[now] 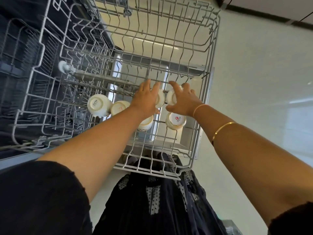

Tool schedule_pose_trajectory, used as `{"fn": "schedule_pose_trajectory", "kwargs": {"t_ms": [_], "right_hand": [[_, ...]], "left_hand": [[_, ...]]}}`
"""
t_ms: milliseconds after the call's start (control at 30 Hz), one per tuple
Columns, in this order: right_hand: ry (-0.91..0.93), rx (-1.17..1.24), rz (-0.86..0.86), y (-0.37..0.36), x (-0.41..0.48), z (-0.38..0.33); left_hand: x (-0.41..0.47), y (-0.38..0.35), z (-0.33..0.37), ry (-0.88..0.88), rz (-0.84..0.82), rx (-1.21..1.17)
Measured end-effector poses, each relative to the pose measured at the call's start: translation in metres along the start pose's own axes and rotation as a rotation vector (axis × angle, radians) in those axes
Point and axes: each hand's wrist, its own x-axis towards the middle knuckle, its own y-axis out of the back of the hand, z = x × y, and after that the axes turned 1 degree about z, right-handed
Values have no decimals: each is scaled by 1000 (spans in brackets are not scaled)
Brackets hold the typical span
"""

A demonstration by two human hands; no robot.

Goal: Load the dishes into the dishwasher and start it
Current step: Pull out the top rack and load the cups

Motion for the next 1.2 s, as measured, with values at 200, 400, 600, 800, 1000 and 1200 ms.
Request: {"fn": "schedule_pose_trajectory", "kwargs": {"t_ms": [200, 400, 600, 800, 1000, 1200], "right_hand": [[0, -88, 238, -13, -12, -14], [122, -187, 457, -13, -46, -46], [456, -58, 611, -1, -87, -132], [804, 22, 823, 37, -118, -226], [1128, 40, 791, 49, -156, -328], [1352, 48, 614, 9, -199, -419]], "left_hand": [[-16, 4, 1, 76, 71, -101], [-61, 25, 2, 91, 263, -145], [-149, 79, 2, 205, 598, -221], [-232, 139, -11, 225, 1018, -391], [-313, 166, -54, 424, 1327, -397], [-403, 166, -112, 676, 1503, -353]]}}
